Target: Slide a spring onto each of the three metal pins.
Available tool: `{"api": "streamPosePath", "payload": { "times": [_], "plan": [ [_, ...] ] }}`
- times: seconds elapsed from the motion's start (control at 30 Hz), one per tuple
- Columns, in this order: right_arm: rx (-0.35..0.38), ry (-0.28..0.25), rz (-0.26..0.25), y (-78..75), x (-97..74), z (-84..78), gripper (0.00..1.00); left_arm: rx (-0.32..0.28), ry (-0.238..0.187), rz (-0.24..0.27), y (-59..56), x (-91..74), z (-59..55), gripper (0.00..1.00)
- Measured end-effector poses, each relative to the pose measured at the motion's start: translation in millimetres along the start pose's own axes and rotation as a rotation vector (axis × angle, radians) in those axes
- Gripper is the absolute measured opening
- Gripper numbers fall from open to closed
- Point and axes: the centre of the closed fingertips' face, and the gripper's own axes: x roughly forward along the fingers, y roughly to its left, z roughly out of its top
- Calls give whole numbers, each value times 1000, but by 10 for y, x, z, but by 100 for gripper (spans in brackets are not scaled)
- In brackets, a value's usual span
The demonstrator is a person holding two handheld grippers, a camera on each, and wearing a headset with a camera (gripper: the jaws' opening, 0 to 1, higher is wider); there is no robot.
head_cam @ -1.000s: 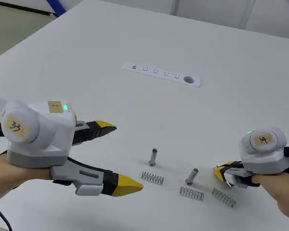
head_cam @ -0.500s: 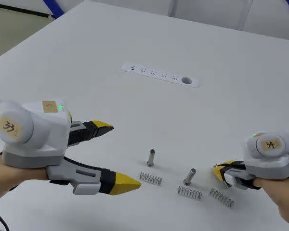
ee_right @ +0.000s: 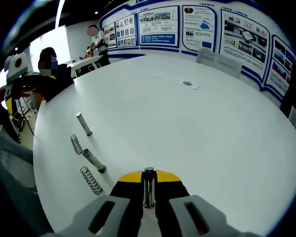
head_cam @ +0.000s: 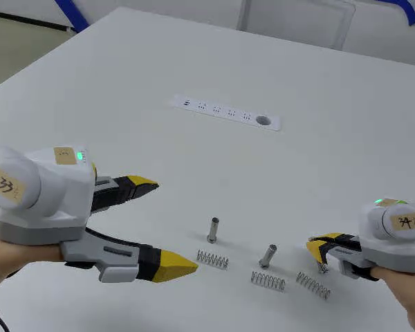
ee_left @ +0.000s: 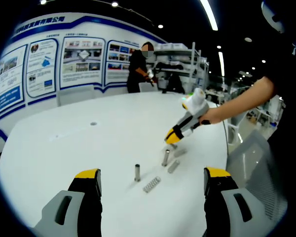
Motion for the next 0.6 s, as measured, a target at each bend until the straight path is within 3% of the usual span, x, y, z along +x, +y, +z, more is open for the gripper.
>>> {"api": "streamPosePath", "payload": {
  "times": [0.6],
  "plan": [
    [6, -108, -6, 47, -212, -30, 8, 30, 11, -11, -46, 5, 75, 87]
  ]
}}
